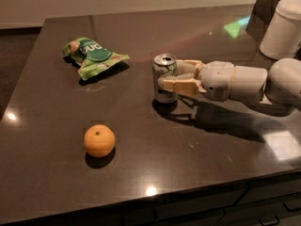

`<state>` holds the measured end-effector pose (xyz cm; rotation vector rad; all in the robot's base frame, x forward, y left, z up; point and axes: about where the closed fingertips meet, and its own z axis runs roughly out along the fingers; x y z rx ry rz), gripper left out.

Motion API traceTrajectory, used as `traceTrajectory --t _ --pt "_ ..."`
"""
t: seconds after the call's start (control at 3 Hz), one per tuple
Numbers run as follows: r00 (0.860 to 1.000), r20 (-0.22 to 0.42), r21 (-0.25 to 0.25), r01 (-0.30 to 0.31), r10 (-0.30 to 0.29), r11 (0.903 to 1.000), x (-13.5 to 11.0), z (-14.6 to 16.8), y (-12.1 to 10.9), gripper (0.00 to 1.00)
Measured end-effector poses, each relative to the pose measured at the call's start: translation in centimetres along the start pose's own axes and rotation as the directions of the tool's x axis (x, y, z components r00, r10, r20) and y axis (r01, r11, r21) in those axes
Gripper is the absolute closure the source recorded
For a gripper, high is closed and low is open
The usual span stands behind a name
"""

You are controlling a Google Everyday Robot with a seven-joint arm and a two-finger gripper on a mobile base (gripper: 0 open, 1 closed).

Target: Place 7up can upright

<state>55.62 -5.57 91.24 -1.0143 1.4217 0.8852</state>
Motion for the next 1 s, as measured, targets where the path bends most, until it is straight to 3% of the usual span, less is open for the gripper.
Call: traceTrajectory --t 0.33,0.67,1.0 --pt "0.999 0.039 -0.016 -0.009 0.01 0.9998 0.27 0.02 0.13 0.11" --pt "0.999 0.041 -0.021 -0.009 0.01 0.9997 0.24 0.2 0.23 0.0" --pt "0.999 0.041 -0.021 -0.009 0.01 0.9997 0.24 0.2 0.24 0.0"
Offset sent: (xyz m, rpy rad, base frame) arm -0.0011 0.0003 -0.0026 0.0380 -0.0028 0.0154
